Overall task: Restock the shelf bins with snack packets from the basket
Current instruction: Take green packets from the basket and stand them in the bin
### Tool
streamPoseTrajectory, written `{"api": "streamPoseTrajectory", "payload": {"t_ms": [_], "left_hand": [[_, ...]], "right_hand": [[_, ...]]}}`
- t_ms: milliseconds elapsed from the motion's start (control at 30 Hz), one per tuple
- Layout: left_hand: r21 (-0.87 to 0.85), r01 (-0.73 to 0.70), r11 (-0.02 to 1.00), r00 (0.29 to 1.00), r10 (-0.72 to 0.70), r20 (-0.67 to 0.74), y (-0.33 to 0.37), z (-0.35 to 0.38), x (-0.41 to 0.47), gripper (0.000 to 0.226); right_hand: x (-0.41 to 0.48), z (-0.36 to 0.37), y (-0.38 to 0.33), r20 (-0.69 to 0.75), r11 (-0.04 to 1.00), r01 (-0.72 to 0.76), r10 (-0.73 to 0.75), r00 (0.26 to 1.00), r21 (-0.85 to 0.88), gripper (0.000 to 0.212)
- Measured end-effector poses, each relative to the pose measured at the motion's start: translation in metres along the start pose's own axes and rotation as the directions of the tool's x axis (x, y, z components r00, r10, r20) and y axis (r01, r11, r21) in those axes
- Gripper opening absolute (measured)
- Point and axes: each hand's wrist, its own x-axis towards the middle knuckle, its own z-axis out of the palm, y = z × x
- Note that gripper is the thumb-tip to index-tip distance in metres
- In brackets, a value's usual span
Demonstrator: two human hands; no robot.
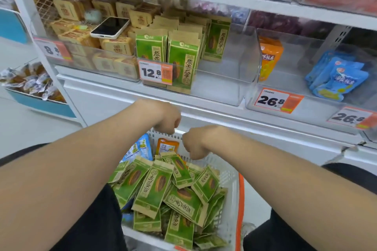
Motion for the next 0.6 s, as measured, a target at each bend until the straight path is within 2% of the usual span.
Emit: {"api": "streamPoseTrajectory", "payload": {"t_ms": [33,100,167,300,333,400,500,533,600], "left_hand": [[0.023,0.001,1.0,0.999,-0.002,0.039,0.001,0.005,0.003,0.031],[0.068,0.011,0.998,0.998,-0.016,0.064,0.002,0.012,0.008,0.027],[0.083,0.028,0.996,0.998,-0.033,0.051,0.001,0.015,0.01,0.029],[0.065,0.047,0.997,0.998,-0.049,0.038,-0.002,0.015,0.009,0.044],[0.068,0.047,0.997,0.998,-0.049,0.032,-0.003,0.015,0.01,0.044],[0.068,0.047,0.997,0.999,-0.049,0.024,-0.004,0.015,0.01,0.044],[0.056,0.046,0.997,0.998,-0.048,0.03,-0.009,0.016,0.014,0.04],[0.051,0.044,0.998,0.999,-0.046,0.028,-0.01,0.016,0.016,0.035],[0.046,0.046,0.998,0.999,-0.047,0.019,-0.012,0.017,0.019,0.017]], "right_hand": [[0.009,0.01,-0.008,-0.001,0.998,0.026,-0.027,1.0,-0.051,0.006],[0.026,0.025,-0.022,-0.032,0.989,0.095,-0.099,0.995,-0.117,0.012],[0.041,0.037,-0.034,-0.078,0.982,0.159,-0.167,0.983,-0.099,0.018],[0.078,0.066,-0.05,-0.133,0.949,0.246,-0.223,0.966,0.198,0.071],[0.086,0.071,-0.053,-0.149,0.941,0.259,-0.231,0.962,0.216,0.078],[0.099,0.08,-0.058,-0.21,0.94,0.323,-0.295,0.932,0.113,0.088],[0.099,0.086,-0.07,-0.236,0.831,0.509,-0.553,0.799,-0.222,0.098],[0.097,0.087,-0.073,-0.207,0.775,0.531,-0.614,0.762,-0.343,0.1],[0.094,0.092,-0.079,-0.199,0.729,0.481,-0.629,0.751,-0.487,0.097]]}}
